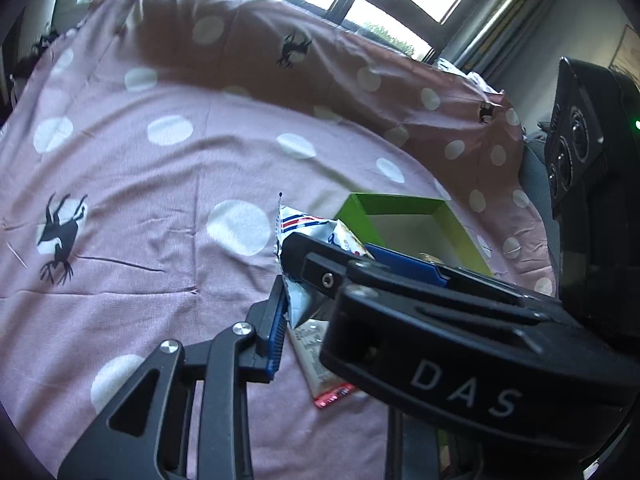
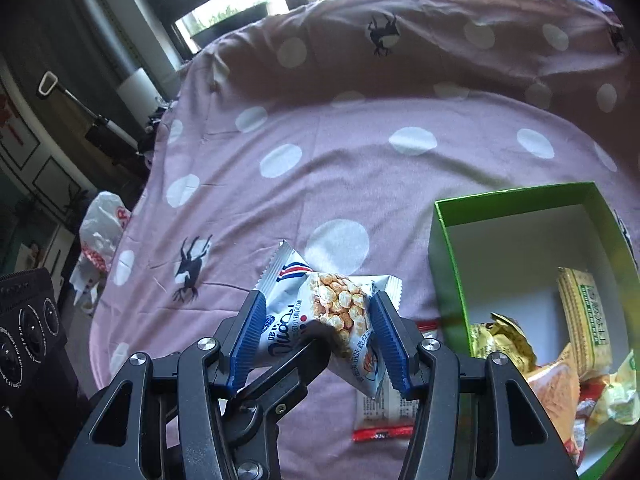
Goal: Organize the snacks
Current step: 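Carry the peanut packet with the right gripper over the box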
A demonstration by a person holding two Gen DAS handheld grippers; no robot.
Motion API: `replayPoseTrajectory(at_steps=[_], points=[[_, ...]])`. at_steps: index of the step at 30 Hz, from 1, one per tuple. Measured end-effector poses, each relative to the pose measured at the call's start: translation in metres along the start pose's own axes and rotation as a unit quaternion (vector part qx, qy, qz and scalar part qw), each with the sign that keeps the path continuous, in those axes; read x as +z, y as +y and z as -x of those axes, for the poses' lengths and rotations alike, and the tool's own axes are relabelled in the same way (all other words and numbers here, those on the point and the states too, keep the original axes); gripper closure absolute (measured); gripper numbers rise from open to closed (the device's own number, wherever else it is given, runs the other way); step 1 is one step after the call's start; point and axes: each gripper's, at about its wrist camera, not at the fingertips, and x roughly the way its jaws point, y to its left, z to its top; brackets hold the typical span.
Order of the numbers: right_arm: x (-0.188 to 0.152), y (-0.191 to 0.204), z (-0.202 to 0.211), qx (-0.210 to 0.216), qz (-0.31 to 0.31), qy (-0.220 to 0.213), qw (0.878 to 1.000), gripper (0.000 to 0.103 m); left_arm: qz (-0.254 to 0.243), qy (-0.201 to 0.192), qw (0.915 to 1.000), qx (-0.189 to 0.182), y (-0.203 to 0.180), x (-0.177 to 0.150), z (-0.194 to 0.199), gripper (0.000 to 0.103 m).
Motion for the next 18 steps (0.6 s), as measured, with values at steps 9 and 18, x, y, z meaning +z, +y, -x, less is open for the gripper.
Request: replayPoseTrajectory(at_steps=[9,18], points=[[-0.026,-0.036,0.066,-0.015,-0.022,-0.066,0.997,0.046,-0.071,-0.014,0.9971,-0.023,-0.067,-0.015,0.009,0.077],[-0.05,-0.093,0.101,-0.022,-0.074,-0.107,0.991,0.046,-0.127,-0.001,0.9913,-0.032,-0.122,-0.027,-0.014,0.078]])
